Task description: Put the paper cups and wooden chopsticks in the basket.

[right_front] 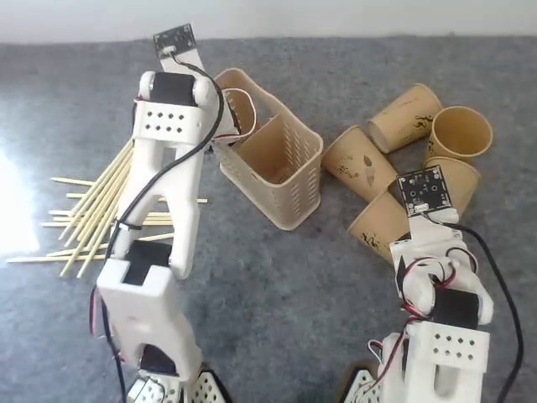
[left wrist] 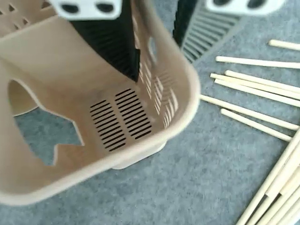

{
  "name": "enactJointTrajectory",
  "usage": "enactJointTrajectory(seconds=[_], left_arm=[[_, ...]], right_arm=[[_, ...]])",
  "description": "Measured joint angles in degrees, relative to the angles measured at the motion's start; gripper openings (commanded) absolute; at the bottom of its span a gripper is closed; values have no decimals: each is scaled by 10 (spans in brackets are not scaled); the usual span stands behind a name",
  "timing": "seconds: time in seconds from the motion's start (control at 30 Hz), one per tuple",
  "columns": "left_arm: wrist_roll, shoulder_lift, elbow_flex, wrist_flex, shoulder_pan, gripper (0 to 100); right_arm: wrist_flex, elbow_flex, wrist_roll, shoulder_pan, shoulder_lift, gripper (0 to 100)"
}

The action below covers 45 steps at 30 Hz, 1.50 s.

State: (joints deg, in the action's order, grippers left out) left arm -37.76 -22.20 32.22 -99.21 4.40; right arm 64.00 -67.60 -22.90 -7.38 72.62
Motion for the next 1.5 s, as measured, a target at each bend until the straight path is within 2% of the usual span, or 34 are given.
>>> enactJointTrajectory(seconds=[0.1, 0.23, 0.4, 0.6, 1.0, 1.23, 1.4, 1.5], left_arm=[[0, -16, 25, 0, 0, 15], [24, -38, 87, -1, 3, 12], [161, -47, 166, -2, 30, 12], [393, -55, 171, 0, 69, 12], [613, -58, 171, 3, 78, 12], [694, -58, 160, 3, 78, 12], [700, -58, 141, 4, 78, 27], [693, -57, 140, 4, 78, 186]], right_arm=[[0, 0, 0, 1, 0, 94], [0, 0, 0, 1, 0, 94], [-23, -24, 0, 0, 0, 94], [-32, -27, 0, 0, 0, 93], [-32, -27, 0, 0, 0, 93], [-32, -27, 0, 1, 0, 93], [-32, -27, 0, 1, 0, 95], [-32, -27, 0, 1, 0, 97]])
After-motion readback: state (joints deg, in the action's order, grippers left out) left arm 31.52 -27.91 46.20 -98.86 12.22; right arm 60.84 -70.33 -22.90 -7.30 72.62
